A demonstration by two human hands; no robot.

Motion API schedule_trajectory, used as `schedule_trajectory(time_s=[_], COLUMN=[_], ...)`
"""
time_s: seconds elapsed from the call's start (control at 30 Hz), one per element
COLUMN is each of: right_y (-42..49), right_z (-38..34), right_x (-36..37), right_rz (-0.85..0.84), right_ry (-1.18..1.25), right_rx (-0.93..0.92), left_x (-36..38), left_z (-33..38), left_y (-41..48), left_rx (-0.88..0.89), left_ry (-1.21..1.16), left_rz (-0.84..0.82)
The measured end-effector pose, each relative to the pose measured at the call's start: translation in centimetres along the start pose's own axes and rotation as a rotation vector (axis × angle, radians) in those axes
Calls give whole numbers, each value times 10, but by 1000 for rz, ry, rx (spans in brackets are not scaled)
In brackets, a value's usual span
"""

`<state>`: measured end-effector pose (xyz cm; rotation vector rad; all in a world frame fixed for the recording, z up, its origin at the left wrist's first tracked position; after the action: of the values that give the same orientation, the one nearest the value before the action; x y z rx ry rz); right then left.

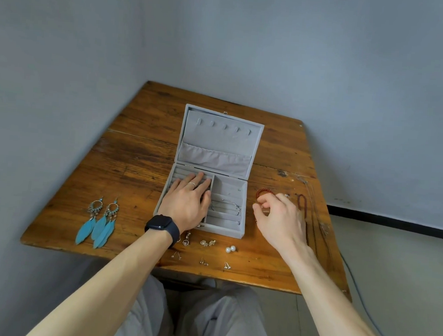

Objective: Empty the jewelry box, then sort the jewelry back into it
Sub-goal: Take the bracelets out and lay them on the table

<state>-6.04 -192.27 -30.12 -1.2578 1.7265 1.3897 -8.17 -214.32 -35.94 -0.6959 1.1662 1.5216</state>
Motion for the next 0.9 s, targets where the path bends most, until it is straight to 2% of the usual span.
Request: schedule_trajectory(time_s=[0.1, 0.27, 0.5, 0.67, 0.9], right_y=[6, 17, 22, 20, 16], right_z=[-35, -65, -80, -77, -82], right_x=[12, 43, 54, 44, 48], right_rz=[-58, -133, -52, 25, -65], right_ry=[114, 27, -63, -29, 23], right_rx=[-110, -265, -456, -493, -515], left_x=[-1, -2, -4, -4, -6], left_z=[0, 2, 0, -1, 1], left_y=[-1, -2, -1, -1, -1], left_rx=[-4, -9, -11, -6, 4], left_ry=[7, 16, 4, -5, -24], left_rz=[5, 21, 29, 46, 71])
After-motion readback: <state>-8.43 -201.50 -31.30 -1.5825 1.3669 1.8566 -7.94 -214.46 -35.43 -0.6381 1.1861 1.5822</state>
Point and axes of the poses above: each hand's wrist, its own y-axis towards the middle knuckle, its own x-axis out of the palm, z = x × y, the point moved 10 cm from there along y, towards the middle knuckle, and after that the axes turned 10 degrees about z, right-handed, at the moved point
